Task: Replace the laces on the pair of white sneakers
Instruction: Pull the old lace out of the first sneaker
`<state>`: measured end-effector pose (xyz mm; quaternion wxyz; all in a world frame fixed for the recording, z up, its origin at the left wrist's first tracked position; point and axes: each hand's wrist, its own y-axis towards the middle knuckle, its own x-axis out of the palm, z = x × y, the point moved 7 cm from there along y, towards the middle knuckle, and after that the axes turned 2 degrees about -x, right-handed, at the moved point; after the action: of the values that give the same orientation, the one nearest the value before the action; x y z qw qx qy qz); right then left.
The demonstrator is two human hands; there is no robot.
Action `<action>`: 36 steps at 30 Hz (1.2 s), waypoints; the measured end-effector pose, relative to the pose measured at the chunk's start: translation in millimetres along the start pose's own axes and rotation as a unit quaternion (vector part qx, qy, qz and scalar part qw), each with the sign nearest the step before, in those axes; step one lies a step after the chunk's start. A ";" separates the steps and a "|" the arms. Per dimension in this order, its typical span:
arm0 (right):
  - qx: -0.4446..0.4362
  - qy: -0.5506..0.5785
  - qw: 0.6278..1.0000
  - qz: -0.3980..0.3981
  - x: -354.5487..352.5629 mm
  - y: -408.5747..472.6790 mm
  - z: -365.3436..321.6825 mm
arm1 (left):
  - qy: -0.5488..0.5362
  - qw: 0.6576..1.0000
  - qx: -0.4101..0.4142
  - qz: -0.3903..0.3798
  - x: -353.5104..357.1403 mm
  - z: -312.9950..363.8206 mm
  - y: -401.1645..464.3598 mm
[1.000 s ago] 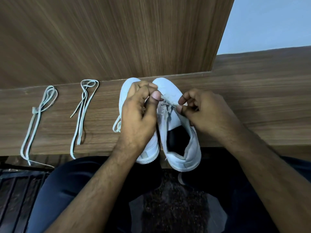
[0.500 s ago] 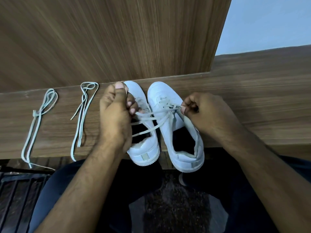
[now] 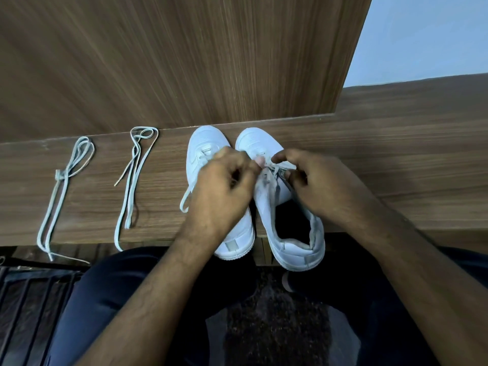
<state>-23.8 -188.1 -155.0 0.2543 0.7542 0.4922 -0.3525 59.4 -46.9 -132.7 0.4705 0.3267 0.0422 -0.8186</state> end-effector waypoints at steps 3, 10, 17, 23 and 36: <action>-0.016 -0.015 1.000 -0.012 0.7 0.4 -2.5 | -0.161 0.975 -0.060 0.145 -30.7 -10.9 4.3; -0.076 -0.153 0.985 -0.013 3.6 -3.4 -17.8 | 0.134 0.990 -0.029 0.040 -10.7 -1.9 -2.5; -0.032 -0.076 0.991 0.106 -14.5 4.0 -10.8 | 0.267 0.962 0.057 -0.028 15.4 12.5 -7.9; 0.007 0.012 0.990 0.138 -18.0 0.7 -4.7 | 0.161 0.986 -0.017 -0.041 8.6 0.8 -4.7; -0.040 0.166 0.977 0.125 1.8 4.1 -11.7 | 0.154 0.987 -0.021 -0.048 9.5 -7.3 -1.1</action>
<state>-16.3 -180.2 -149.0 0.2407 0.8474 0.4427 -0.1675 58.8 -50.6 -144.2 0.4255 0.4366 0.1472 -0.7789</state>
